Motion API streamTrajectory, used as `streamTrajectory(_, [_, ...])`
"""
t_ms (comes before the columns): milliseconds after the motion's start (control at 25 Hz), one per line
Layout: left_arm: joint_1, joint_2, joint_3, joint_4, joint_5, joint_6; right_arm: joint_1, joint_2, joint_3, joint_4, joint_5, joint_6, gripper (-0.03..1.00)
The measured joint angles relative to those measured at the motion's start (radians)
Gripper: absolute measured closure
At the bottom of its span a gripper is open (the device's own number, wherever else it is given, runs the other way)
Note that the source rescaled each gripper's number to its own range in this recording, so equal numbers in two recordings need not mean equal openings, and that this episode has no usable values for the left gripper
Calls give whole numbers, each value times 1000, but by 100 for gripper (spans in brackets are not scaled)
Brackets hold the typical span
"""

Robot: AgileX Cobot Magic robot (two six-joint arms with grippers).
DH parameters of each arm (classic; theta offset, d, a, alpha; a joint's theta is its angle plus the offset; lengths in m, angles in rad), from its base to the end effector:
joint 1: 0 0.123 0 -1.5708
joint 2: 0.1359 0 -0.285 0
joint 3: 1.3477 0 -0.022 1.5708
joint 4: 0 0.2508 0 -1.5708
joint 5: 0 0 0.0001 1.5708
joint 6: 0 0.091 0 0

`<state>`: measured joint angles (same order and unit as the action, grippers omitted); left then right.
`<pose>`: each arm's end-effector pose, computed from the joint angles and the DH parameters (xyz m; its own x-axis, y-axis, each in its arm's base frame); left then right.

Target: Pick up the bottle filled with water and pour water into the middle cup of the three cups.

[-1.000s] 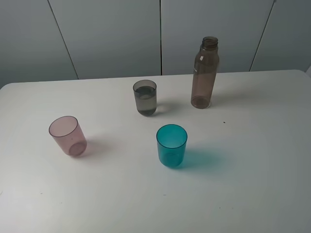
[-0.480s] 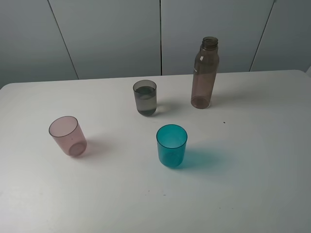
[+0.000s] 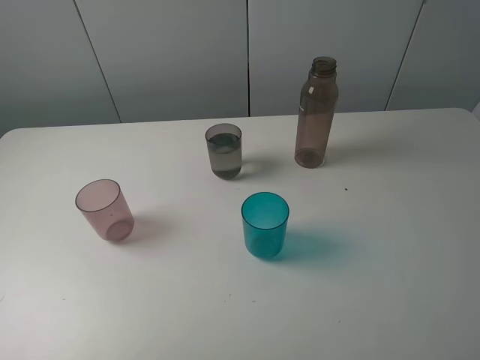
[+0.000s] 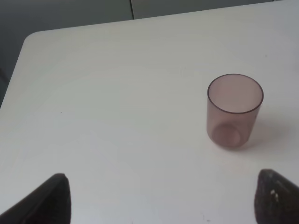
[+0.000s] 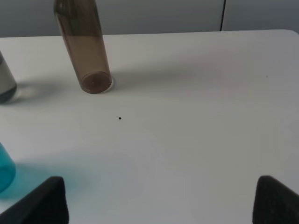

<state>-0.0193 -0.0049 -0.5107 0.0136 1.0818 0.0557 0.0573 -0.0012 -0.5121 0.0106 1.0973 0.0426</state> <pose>-0.0077 0.0012 0.2785 -0.4594 0.0709 -0.8854 0.0372 0.9975 0.0606 -0.0080 0.0004 0.2777 -0.4784 0.0200 -0.8779 -0.0429 0.9980 0.0462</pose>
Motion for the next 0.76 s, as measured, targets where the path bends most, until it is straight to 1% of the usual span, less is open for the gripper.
streamTrajectory(760, [0, 0, 0, 0, 0, 2, 0, 0, 0, 0, 0, 0, 36])
